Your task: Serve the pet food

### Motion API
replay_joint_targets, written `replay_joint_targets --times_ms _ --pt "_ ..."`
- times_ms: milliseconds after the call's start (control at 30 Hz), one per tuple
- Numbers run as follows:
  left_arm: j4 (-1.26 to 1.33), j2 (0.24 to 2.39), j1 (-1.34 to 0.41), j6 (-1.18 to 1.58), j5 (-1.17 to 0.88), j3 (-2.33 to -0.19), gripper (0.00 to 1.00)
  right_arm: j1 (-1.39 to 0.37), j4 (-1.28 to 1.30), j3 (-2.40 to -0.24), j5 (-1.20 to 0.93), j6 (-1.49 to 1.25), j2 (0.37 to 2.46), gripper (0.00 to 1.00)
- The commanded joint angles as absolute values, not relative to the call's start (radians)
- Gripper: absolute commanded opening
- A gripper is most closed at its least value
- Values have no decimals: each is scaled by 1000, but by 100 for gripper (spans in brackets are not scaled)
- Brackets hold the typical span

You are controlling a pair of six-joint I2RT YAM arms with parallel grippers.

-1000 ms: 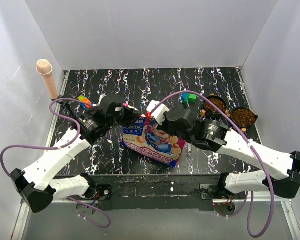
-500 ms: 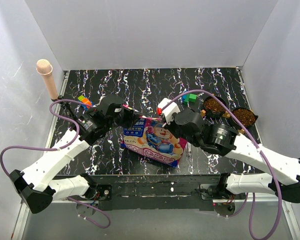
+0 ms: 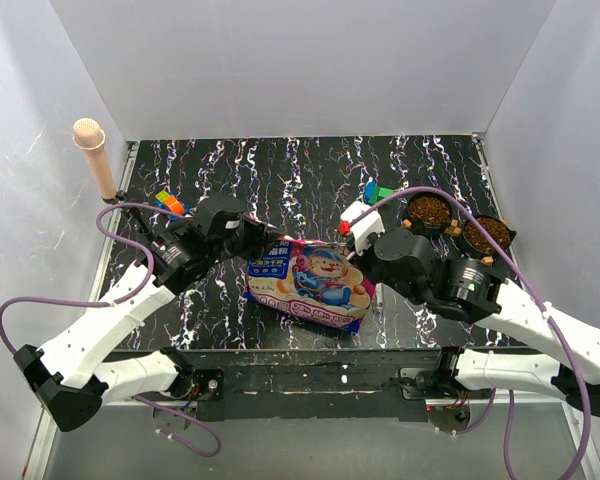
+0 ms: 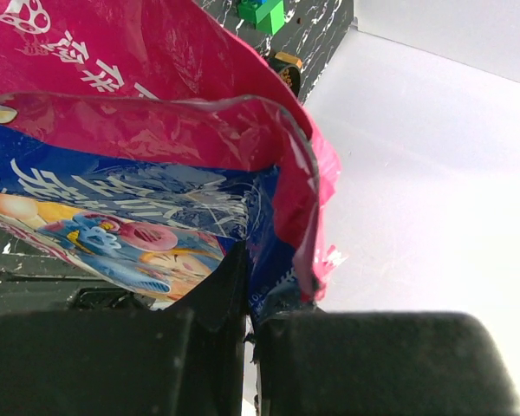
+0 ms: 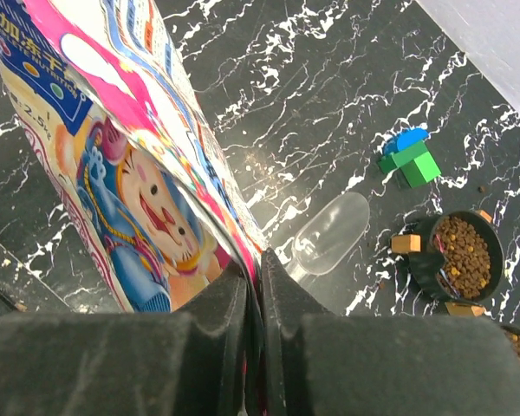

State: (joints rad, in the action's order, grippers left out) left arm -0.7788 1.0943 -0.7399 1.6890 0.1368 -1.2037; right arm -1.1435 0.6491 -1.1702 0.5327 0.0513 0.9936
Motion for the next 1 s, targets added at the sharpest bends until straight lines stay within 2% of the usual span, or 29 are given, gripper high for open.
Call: replay_joint_targets --times_ms 0,67,333,367,400,433,567,633,833,967 --pt "-844 991 -703 1701 259 -1206 0 -1094 891 -1158 836 69 913 10" --pt "-844 989 -701 1701 259 -1207 0 -1095 900 -1152 833 69 907 1" --pt "-854 989 -701 1703 247 -1212 0 -1094 902 -1172 769 46 876 1" --pt "-859 988 -703 1706 242 -1210 0 -1094 887 -1166 740 61 868 9" --pt "-868 989 -703 1710 233 -1212 3 -1094 873 -1160 694 72 861 26" --pt "-877 989 -703 1718 221 -1213 11 -1094 859 -1151 658 81 854 31" --pt "-873 999 -703 1747 146 -1218 45 -1095 790 -1140 580 103 844 36" --pt "-874 1021 -703 1746 92 -1236 54 -1094 766 -1147 571 110 859 38" --pt "-873 1091 -738 1729 60 -1301 63 -1094 721 -1189 511 149 917 48" --pt "-835 1123 -790 1755 54 -1301 64 -1098 683 -1209 480 169 959 56"
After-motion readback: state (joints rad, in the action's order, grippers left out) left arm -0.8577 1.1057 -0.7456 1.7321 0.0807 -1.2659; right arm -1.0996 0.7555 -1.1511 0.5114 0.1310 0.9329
